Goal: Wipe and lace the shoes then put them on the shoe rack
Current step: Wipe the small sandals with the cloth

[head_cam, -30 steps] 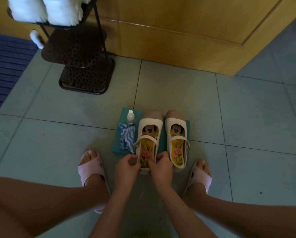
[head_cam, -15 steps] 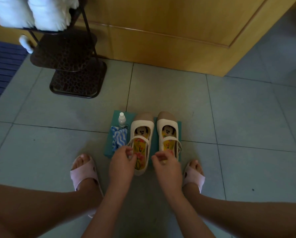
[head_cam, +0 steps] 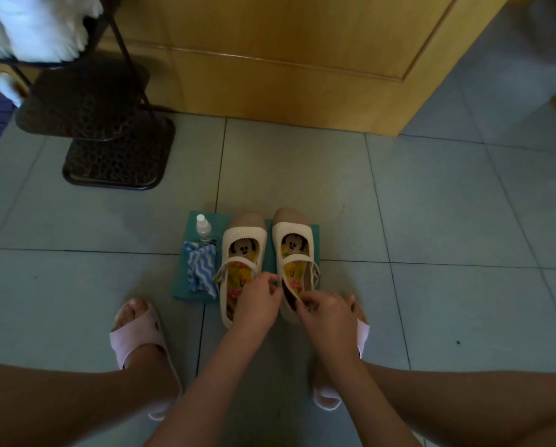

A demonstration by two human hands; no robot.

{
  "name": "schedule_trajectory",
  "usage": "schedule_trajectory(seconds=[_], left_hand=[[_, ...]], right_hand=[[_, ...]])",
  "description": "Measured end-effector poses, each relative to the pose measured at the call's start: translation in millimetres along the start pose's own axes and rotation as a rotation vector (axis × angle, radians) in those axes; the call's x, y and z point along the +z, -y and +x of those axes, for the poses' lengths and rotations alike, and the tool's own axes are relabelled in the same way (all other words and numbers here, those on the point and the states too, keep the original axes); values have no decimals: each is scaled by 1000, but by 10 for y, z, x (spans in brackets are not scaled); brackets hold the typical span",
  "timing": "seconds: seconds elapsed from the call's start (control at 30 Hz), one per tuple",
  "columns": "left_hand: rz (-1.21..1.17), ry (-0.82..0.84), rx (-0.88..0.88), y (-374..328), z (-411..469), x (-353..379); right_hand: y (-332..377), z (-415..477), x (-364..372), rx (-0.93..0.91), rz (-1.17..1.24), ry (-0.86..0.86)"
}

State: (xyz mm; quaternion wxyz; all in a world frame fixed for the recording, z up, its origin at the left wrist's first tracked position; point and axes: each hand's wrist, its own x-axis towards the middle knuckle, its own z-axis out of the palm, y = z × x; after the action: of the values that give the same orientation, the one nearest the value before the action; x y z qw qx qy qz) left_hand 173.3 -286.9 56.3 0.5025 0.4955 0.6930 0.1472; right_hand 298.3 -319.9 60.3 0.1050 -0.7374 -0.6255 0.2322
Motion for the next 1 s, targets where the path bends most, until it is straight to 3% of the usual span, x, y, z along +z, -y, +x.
schedule_trajectory(seconds=[0.1, 0.37, 0.67, 0.9, 1.0], left_hand=[[-46, 17, -28, 2, 29, 58], [-112, -20, -81, 5, 86, 138], [-27, -47, -126, -49, 134, 238], [32, -73, -158, -44, 216, 302], [36, -82, -157, -48, 217, 308]], right_hand=[[-49, 20, -32, 81, 108, -46], [-22, 23, -49, -85, -164, 27], [-39, 134, -30, 76, -166, 132], [-67, 166, -22, 350, 154, 119], [-75, 200, -29, 440, 309, 202]])
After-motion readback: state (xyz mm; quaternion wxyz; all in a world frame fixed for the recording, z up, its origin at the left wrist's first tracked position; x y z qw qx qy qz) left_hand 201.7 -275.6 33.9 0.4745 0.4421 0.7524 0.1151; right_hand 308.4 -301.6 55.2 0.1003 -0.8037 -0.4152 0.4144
